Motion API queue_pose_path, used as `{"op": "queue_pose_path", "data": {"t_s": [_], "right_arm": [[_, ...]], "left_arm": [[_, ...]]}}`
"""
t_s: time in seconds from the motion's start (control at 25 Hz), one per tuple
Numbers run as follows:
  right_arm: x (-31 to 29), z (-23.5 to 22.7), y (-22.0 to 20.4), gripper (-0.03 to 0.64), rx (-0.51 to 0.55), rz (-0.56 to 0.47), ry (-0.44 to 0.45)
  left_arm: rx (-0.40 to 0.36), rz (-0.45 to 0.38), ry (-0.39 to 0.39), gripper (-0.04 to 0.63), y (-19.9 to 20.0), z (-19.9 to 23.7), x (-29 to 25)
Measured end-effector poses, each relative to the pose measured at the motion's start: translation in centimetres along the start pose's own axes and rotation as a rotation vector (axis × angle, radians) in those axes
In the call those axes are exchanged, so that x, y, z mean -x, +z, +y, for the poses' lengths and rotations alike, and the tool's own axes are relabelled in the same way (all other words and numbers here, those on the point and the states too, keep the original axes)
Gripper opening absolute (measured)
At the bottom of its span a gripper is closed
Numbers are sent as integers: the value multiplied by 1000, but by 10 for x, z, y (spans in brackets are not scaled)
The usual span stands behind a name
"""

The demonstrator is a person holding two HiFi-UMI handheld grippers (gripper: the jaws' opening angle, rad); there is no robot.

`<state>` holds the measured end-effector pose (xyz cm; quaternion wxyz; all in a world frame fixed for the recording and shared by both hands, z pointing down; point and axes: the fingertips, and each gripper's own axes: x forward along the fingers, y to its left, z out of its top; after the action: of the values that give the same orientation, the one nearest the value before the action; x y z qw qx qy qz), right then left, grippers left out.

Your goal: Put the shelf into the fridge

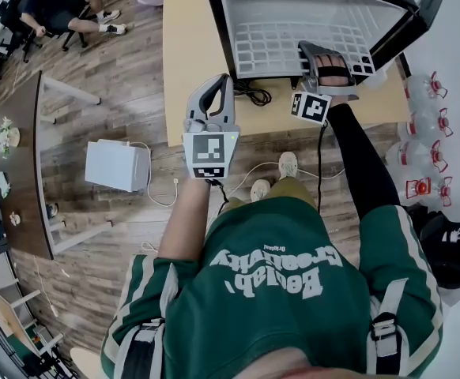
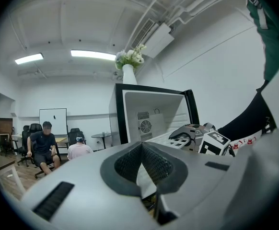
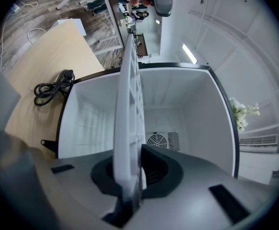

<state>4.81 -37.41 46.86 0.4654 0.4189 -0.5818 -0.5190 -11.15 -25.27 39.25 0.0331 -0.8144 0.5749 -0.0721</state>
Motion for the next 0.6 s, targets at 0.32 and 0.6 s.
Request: {"op": "queue_pose_path", "data": {"t_s": [0.32, 0.6], "right_arm": [[-6, 0, -1, 32, -11, -3, 6], [-14, -1, -1, 32, -15, -5, 13]], "left_arm": [[17, 6, -3, 0, -3, -3, -4], [17, 14, -3, 0, -4, -4, -10]]}}
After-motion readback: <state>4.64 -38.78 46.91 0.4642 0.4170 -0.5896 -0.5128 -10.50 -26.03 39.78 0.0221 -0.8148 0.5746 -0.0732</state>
